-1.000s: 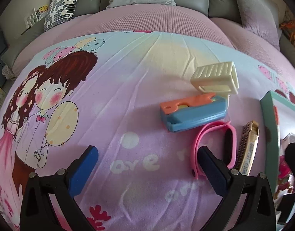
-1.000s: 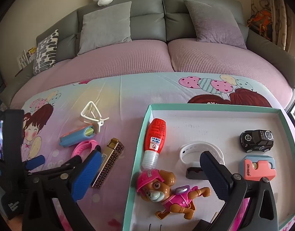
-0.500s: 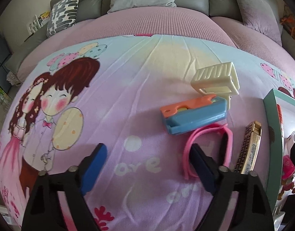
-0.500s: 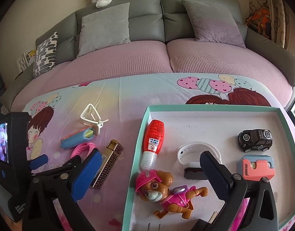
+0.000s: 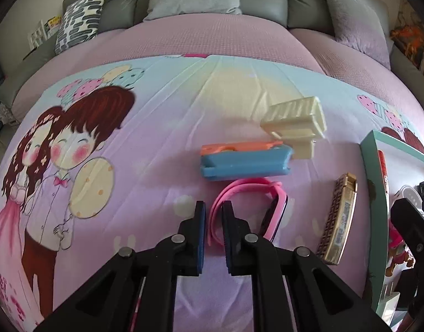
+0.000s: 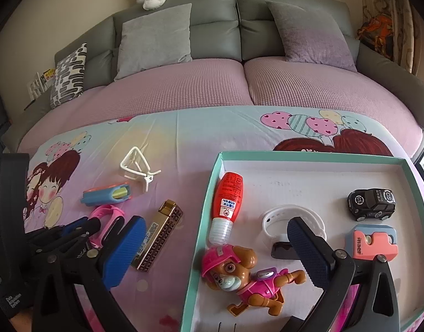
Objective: Organize rigid objects
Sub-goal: 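Close the left tool on the pink wristband, then close the right tool on the gold harmonica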
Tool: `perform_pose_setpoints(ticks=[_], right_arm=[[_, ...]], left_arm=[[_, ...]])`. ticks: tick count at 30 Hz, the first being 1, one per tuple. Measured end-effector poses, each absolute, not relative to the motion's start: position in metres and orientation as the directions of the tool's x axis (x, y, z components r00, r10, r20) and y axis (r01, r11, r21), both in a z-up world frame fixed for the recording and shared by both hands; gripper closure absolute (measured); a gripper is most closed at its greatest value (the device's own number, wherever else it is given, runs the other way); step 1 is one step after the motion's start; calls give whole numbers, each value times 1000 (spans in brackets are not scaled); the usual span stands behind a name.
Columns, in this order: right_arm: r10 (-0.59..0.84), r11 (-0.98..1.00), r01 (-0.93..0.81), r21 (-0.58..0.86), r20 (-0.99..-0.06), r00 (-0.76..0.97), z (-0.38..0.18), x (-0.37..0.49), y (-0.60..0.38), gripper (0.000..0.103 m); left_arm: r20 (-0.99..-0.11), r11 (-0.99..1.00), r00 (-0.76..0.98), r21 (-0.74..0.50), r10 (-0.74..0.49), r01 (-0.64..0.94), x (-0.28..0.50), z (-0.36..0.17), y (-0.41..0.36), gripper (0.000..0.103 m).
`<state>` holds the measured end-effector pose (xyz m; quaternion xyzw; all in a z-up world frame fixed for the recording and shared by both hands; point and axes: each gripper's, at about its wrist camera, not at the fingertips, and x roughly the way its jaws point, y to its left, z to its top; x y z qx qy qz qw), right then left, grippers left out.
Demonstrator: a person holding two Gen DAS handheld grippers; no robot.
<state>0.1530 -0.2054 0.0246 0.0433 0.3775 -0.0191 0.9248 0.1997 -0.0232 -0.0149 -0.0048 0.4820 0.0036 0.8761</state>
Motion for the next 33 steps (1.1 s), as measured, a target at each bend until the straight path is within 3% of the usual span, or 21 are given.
perform_pose_setpoints(ticks=[9,22,27,33], right_arm=[[60,997,-11,77,-676,734,26,151,-179,1],[73,997,-73,32,-743,665,7,159,-149,46],[62,997,-76,17,-766,640,2,164,-142,57],[46,998,-66,8,-795,605,-12,170,-136,60]], left_arm=[[-863,997,506,-28,14,-76,194,-21,7,91],[-872,995,489,-71,-26,-74,192,-27,18,91],[-872,994,489,-76,-29,-76,193,-27,18,91],[-872,994,489,-73,-27,-76,193,-27,18,91]])
